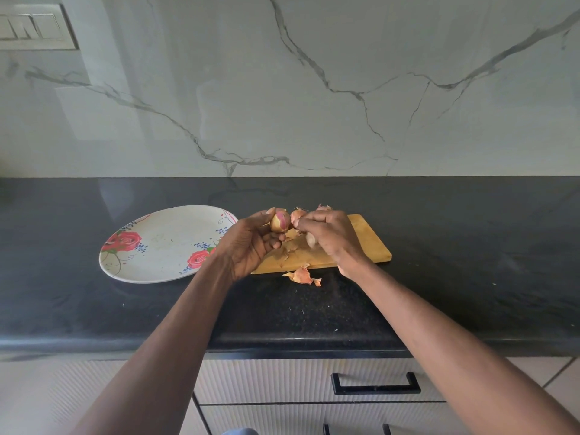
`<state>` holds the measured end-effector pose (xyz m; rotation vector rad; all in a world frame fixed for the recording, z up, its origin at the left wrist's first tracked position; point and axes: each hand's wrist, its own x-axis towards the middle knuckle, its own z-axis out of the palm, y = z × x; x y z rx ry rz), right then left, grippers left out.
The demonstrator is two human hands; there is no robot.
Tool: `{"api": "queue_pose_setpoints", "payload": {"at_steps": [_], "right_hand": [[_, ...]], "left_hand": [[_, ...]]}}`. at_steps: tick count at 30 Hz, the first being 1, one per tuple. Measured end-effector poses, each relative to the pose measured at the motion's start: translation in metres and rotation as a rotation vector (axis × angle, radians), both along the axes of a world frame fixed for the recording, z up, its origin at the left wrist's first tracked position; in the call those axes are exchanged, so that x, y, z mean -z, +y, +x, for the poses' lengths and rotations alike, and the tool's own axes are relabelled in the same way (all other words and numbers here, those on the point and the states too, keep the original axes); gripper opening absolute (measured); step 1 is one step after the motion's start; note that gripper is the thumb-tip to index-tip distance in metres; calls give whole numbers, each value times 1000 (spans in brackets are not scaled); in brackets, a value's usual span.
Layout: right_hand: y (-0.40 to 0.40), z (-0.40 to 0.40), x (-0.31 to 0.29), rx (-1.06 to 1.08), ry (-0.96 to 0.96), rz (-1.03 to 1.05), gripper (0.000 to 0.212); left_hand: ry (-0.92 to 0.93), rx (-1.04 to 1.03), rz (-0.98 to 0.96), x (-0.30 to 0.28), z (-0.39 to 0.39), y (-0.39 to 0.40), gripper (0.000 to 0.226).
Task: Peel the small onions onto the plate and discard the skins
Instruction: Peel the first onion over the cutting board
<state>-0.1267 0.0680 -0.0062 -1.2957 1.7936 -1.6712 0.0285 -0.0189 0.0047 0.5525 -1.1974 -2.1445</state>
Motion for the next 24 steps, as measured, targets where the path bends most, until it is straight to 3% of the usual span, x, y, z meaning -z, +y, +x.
{"api": "queue_pose_setpoints", "payload": {"at_steps": [1, 5, 9, 24], "right_hand": [[0, 1, 0, -1, 49, -34, 12], [2, 6, 0, 0, 163, -136, 25], [2, 8, 1, -13, 225, -176, 10], [0, 6, 5, 16, 183, -168, 13]], "left_hand": [[-8, -5, -16, 0, 0, 1, 17], [-42, -18, -70, -1, -3, 3, 18], [-45, -35, -96, 3, -3, 1, 16], [-56, -54, -79, 9, -6, -5, 17]]}}
